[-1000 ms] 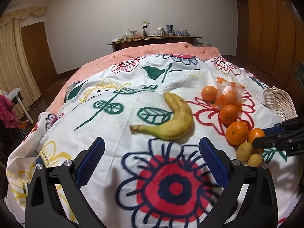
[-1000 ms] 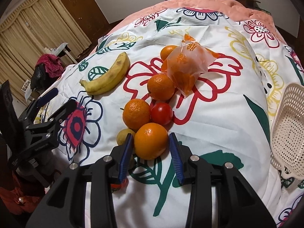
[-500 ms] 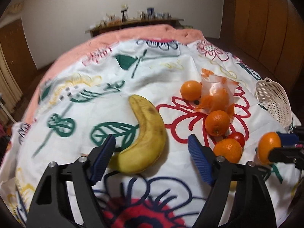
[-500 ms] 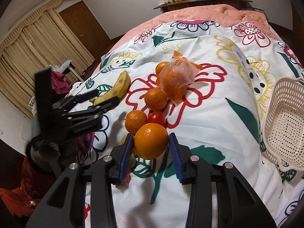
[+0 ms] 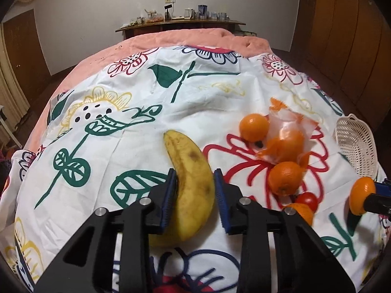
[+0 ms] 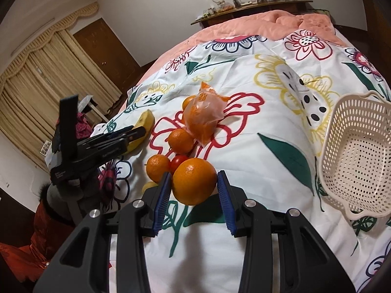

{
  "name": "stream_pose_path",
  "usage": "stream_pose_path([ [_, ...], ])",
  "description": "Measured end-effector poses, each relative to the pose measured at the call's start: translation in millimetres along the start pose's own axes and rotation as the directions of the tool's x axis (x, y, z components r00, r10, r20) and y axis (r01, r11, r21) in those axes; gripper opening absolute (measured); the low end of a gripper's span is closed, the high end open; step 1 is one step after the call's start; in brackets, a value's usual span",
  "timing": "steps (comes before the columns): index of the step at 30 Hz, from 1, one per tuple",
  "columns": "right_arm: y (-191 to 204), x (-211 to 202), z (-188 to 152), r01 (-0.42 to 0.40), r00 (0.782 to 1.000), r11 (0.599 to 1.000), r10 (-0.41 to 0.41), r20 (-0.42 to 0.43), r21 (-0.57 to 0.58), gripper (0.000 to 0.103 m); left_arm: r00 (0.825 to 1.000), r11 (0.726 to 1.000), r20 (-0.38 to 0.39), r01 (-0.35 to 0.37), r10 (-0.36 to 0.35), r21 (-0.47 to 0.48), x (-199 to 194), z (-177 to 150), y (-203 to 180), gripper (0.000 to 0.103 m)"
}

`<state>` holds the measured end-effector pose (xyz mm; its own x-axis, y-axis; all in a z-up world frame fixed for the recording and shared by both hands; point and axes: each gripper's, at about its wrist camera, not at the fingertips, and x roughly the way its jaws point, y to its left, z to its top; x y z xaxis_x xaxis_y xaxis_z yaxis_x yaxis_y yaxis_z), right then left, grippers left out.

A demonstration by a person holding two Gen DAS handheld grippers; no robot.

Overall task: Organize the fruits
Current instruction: 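Carry the orange with the right gripper into the white basket while the left gripper grasps the banana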

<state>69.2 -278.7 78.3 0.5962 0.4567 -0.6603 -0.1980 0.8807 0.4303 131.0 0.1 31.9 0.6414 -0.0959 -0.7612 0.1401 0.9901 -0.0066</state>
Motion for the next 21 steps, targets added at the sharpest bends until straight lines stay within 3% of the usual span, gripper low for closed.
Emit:
stream_pose_path([
  [2,-4.3,-4.4,1.8,-0.002,1.000,1.000,0.002,0.015,0.011,0.039,1.000,1.000,0.019,0.013,-0.012,-0.007,-6.6,1.7,-2.0,0.022],
  [8,-17.3,-22.9,7.3,-0.009,0.998,0.999,0.006,0.069,0.051,0.039,0.997,1.000,0.073,0.020,-0.020,0.012,-27.7,9.5,-10.4,0.022],
  [13,-28.0,-40.1,10.3,0.001,0.993,0.997,-0.010,0.118,0.072,0.039,0.999,1.000,0.024,-0.022,0.022,-0.020,-11.9,6.4,0.1,0.024],
  [15,-36.7,-47.4,10.6,0.014,0.990,0.996,-0.027,0.135,0.094,0.039,1.000,0.999,0.008,-0.027,0.027,-0.018,-5.7,2.9,1.4,0.027],
  [17,-46.2,-53.3,11.3,0.029,0.988,0.993,-0.046,0.149,0.119,0.039,0.999,0.999,0.010,-0.035,0.035,-0.015,-3.0,1.2,2.3,0.044],
  [21,-68.0,-65.3,11.6,0.065,0.980,0.984,-0.095,0.176,0.168,0.039,1.000,1.000,-0.013,-0.024,0.024,-0.003,4.8,-1.9,0.8,0.046],
])
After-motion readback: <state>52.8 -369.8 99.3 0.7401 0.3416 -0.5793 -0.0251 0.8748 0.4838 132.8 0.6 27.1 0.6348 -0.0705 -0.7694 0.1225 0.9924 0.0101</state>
